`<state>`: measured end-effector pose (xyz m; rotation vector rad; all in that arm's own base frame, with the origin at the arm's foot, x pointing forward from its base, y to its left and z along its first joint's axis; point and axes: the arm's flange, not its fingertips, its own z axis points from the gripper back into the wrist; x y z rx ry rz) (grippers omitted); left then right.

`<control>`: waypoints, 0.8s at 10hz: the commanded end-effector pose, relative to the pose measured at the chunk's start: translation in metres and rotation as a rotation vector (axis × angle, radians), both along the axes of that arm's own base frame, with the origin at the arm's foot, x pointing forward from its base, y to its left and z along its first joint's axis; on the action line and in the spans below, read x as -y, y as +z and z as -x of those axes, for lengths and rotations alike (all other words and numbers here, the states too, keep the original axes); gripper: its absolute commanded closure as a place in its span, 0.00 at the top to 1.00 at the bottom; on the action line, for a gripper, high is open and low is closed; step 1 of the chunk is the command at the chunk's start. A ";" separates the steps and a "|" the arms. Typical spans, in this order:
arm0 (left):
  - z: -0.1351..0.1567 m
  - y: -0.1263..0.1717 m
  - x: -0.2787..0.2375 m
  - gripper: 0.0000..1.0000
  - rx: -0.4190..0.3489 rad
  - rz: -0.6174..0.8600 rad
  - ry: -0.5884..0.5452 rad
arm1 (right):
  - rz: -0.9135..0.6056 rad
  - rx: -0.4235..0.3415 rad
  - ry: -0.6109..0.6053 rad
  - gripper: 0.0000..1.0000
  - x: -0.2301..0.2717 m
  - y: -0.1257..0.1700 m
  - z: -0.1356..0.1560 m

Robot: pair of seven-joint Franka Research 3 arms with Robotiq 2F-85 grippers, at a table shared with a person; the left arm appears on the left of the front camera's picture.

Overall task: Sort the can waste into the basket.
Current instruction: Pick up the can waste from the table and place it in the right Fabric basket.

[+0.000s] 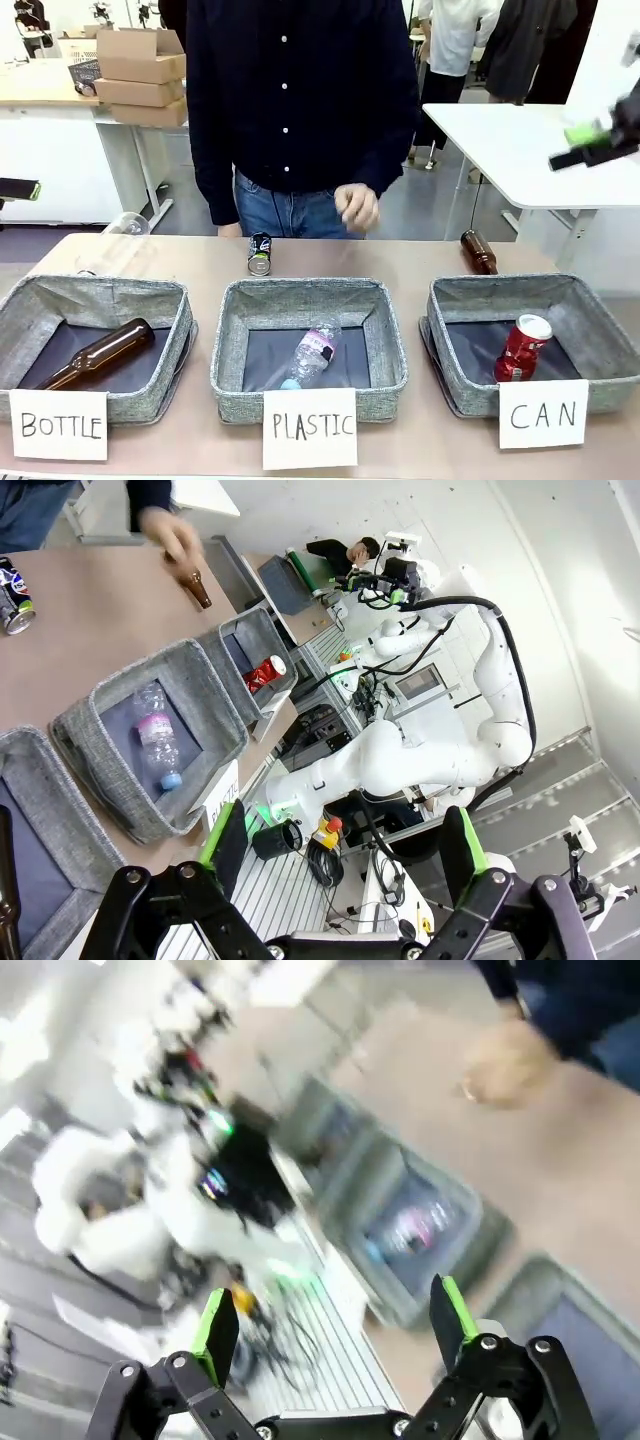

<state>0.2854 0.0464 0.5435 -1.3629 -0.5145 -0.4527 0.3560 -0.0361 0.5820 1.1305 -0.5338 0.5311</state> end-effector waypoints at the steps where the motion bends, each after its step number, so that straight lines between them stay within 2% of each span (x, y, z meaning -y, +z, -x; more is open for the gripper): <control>1: -0.001 0.003 0.002 1.00 0.022 0.024 -0.005 | -0.346 0.222 -0.100 1.00 -0.029 -0.028 -0.022; 2: -0.001 0.003 0.002 1.00 0.022 0.024 -0.005 | 0.000 0.000 0.000 1.00 0.000 0.000 0.000; 8: -0.001 0.003 0.002 1.00 0.022 0.024 -0.005 | 0.000 0.000 0.000 1.00 0.000 0.000 0.000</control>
